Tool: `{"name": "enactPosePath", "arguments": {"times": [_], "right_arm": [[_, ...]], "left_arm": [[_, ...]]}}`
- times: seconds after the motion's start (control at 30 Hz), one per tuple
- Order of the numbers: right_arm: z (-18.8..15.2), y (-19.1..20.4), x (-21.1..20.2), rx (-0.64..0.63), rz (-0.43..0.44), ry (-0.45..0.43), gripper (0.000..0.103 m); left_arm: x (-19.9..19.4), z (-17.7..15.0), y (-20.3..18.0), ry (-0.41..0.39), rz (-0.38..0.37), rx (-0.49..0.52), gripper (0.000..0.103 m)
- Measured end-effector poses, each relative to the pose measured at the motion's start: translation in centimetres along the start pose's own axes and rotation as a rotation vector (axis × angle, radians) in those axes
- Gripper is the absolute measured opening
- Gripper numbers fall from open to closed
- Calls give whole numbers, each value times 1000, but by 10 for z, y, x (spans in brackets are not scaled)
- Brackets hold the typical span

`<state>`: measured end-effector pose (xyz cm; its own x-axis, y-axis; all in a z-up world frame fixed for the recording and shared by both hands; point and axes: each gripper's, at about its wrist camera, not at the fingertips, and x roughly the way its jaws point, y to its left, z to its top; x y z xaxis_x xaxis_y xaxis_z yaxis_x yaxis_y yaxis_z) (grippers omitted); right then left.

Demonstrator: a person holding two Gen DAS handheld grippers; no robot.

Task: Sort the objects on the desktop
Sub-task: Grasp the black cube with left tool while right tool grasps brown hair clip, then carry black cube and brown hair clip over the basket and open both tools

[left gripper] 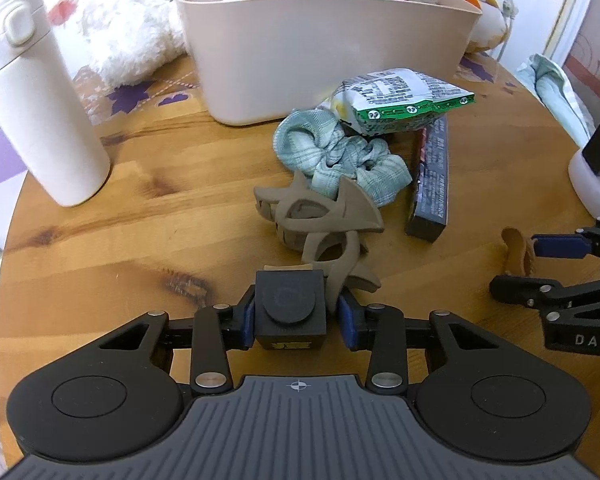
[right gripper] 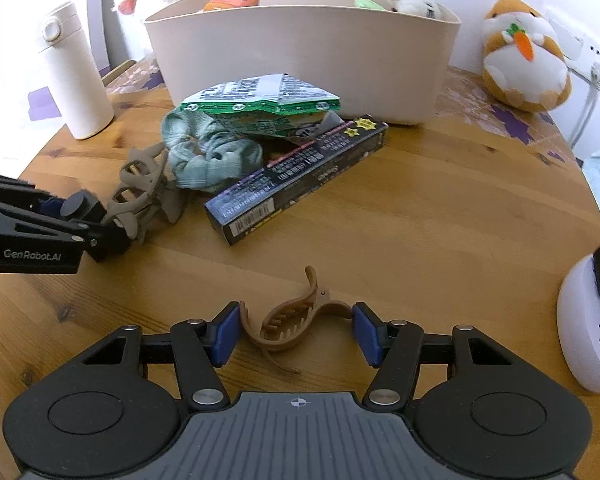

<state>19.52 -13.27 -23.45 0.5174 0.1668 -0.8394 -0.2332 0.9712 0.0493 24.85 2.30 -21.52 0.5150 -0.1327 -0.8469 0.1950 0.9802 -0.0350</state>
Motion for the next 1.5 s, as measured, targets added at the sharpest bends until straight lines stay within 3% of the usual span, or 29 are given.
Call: {"name": "enactPosePath", "arguments": {"times": [0.57,0.97,1.17,1.37,1.5], "right_arm": [[5,-28,-23,44,-12,-67,57],[-3,-22,-19,39,-11,-36,57],[-3,-23,-21,46,-17,-36,57],[-4,-24,-21,46,-18,-35,57],[-6,-25,-21,64,-23,-29,57]], "left_arm": [[-22,-10,34,3,9,-81,40],[-20,-13,30,21,40,-76,41],[-24,-17,33,39,48,-94,53],[-25,-22,38,37,50,-102,45],[-28,-25,41,42,32,-143,45]]}}
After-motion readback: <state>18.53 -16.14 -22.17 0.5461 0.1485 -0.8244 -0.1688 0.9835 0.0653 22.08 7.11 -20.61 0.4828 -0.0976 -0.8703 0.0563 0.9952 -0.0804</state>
